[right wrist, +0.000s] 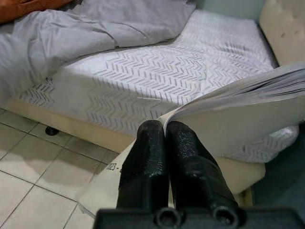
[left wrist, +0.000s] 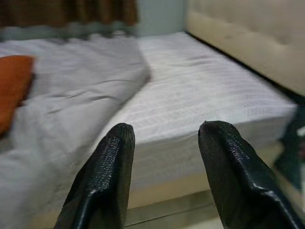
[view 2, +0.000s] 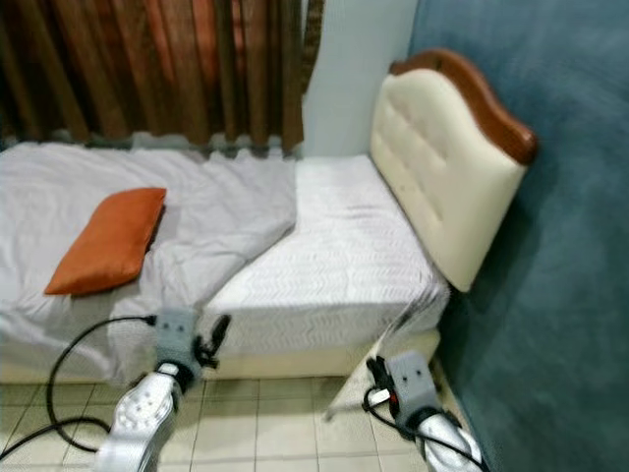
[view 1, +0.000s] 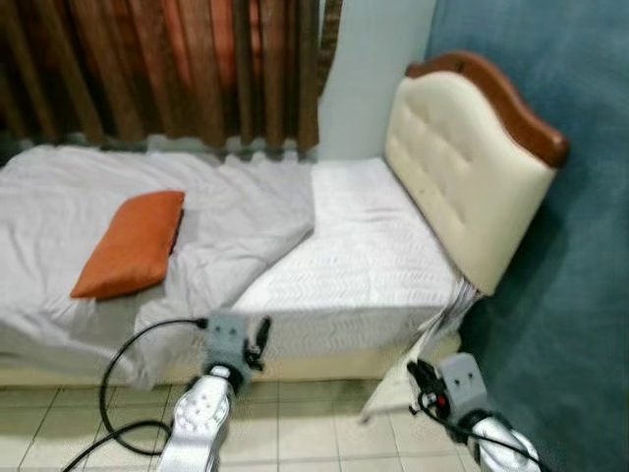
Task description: Clean up the room
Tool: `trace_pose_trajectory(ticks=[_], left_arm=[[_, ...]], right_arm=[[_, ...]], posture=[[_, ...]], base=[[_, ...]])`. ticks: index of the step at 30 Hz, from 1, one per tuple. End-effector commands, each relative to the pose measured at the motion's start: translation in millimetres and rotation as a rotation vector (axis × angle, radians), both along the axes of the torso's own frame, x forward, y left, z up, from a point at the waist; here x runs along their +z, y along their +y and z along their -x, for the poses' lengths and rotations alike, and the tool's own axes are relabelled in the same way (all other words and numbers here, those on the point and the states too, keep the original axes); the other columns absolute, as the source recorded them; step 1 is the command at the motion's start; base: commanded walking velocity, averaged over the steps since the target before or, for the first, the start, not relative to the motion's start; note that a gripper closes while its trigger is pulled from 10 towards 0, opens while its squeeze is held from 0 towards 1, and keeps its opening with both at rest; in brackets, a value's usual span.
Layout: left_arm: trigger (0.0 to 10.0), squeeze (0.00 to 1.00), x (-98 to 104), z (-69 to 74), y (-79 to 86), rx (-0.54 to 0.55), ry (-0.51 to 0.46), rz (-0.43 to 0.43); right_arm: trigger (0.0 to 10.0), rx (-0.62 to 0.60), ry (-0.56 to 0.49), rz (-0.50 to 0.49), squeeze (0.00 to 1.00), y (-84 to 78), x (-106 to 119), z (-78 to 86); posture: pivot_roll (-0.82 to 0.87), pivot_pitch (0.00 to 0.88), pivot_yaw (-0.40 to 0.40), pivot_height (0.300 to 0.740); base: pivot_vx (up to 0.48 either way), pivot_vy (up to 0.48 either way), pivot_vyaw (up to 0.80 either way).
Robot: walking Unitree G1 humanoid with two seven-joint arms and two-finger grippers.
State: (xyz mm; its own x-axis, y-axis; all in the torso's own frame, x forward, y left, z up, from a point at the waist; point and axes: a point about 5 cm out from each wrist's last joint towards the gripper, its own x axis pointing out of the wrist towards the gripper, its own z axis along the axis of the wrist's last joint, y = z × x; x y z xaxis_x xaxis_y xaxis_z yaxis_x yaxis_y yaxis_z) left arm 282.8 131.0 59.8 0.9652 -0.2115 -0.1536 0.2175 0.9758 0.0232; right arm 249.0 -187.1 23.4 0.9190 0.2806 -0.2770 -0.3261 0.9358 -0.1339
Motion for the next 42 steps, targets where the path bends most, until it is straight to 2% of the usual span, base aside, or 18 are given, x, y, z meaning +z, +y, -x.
trace_pose_trajectory(ticks=[1, 7, 12, 19, 37, 39, 42], left_arm=[[10.0, 0.0, -5.0, 2.5, 7.9, -0.008, 0.018, -0.02], [10.0, 0.0, -9.8, 9.7, 7.1, -0.046, 0.026, -0.002], [10.0, 0.0, -7.4, 7.3, 4.7, -0.076, 0.001, 0.016], [10.0, 0.0, -5.0, 3.2, 6.3, -0.091, -0.012, -0.004], [10.0, 0.0, -5.4, 0.0, 7.6, -0.075, -0.015, 0.014], [10.0, 0.0, -6.5, 1.6, 12.9, -0.012, -0.018, 0.046], [10.0, 0.0, -10.3, 4.2, 12.9, -0.015, -0.011, 0.025]], right_arm=[[0.0, -0.002, -0.076, -0.03, 0.0, 3.8, 16.6, -8.2], [0.0, -0.045, -0.053, -0.058, 0.0, -2.6, 13.4, -3.1], [0.0, -0.03, -0.065, -0.057, 0.0, 2.4, 16.5, -5.8], [0.0, -0.023, -0.061, -0.05, 0.0, 1.8, 16.8, -6.1], [0.0, -0.011, -0.049, -0.039, 0.0, 3.2, 14.2, -7.3], [0.0, -0.008, -0.048, -0.038, 0.0, 1.8, 13.8, -5.5], [0.0, -0.007, -0.041, -0.031, 0.0, -1.1, 11.9, -3.9]], posture=[[0.04, 0.0, -0.092, 0.74], [0.04, 0.0, -0.09, 0.74], [0.03, 0.0, -0.091, 0.74], [0.03, 0.0, -0.09, 0.74], [0.03, 0.0, -0.086, 0.74], [0.03, 0.0, -0.09, 0.74], [0.03, 0.0, -0.095, 0.74]], base=[[0.469, 0.0, 0.0], [0.467, 0.0, 0.0], [0.469, 0.0, 0.0], [0.467, 0.0, 0.0], [0.469, 0.0, 0.0], [0.469, 0.0, 0.0], [0.469, 0.0, 0.0]])
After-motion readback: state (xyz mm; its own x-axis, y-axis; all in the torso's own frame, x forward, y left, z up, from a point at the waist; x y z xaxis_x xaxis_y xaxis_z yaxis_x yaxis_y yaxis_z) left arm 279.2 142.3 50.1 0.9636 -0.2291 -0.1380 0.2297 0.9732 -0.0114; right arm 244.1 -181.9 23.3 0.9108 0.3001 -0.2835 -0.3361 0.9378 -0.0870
